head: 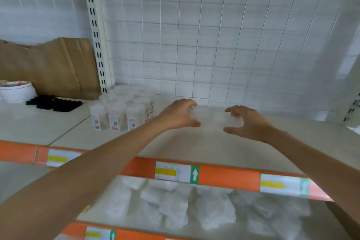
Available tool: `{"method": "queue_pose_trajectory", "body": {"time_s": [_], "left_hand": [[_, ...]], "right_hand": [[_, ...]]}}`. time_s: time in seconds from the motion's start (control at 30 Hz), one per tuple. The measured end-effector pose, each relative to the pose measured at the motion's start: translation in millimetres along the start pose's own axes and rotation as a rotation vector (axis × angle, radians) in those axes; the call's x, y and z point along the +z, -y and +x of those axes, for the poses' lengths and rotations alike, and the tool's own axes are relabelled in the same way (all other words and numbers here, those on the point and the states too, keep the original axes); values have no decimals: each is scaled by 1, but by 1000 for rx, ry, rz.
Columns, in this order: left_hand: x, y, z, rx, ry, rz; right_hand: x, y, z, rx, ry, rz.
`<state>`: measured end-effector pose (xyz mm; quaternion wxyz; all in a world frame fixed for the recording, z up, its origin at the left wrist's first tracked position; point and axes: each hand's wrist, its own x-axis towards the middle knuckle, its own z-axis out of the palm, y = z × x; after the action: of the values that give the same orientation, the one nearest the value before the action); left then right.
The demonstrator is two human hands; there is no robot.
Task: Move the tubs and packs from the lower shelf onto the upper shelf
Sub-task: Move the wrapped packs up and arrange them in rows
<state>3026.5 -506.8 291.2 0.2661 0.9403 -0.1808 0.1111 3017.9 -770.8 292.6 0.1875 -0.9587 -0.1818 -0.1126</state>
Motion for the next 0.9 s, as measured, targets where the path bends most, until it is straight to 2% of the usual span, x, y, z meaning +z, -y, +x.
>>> {"method": "queue_pose_trajectory", "body": {"time_s": [0.23,0.4,0.5,0.57,0.63,0.7,0.8,0.9], "left_hand": [[8,16,46,-37,34,-56],[23,22,55,-53,10,-120],[31,24,57,-34,-26,-135],[31,24,58,-13,-67,-136],[31,24,57,-10,-115,-158],[35,28,56,-11,-162,-189],[39,34,53,37,-201,-181],[38,35,54,84,-227,-188]], "right_hand": [[11,-23,28,-24,52,52],[14,-38,43,-93,172,64],[14,-30,55,-120,19,279],[13,-17,73,-21,-53,380],[14,-5,93,103,31,424],[19,2,108,150,134,462],[25,8,108,146,218,539],[28,2,99,112,224,571]]}}
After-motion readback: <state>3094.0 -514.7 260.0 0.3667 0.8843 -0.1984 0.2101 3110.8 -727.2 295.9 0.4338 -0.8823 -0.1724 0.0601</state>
